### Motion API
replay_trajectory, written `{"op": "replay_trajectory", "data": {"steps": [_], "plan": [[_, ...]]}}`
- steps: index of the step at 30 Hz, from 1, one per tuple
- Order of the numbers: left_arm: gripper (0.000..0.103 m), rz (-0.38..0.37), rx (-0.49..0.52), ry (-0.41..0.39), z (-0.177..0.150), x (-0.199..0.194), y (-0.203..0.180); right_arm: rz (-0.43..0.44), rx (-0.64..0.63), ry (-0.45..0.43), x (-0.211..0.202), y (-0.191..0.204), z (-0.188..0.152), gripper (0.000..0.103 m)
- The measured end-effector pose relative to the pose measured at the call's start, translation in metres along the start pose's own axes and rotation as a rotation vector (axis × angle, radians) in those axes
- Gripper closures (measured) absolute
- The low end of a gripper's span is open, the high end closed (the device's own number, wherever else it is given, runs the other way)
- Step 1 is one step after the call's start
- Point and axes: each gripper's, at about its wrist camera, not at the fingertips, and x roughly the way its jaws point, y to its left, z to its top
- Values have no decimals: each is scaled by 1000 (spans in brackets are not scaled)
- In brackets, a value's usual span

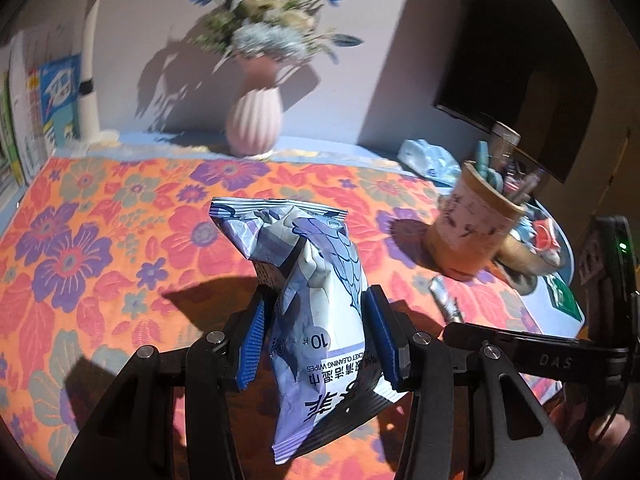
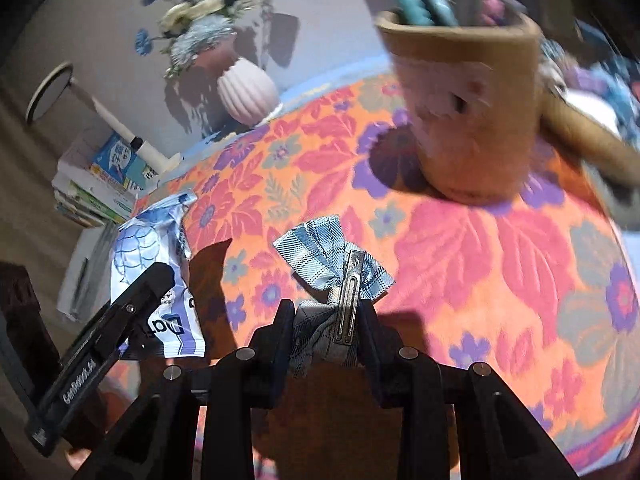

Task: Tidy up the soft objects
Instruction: 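Lift and carry the wipes bag and plaid bow over the glass plate, then open both grippers to release the wipes bag and bow onto the plate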

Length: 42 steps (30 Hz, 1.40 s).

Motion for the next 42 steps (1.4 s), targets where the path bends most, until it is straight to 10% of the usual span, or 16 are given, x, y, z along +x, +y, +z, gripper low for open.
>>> {"op": "replay_trajectory", "data": {"steps": [17,31,42], "plan": [[58,-307,255,-3,17,-23,-167,-102,190,-209,-136,-93,-6,72],[58,-329,258,41,92,29,-274,-189,254,-440,-214,-159,52,72],[58,-322,196,23,127,88,-301,-220,262,-434,-191,-201,122,72]]}}
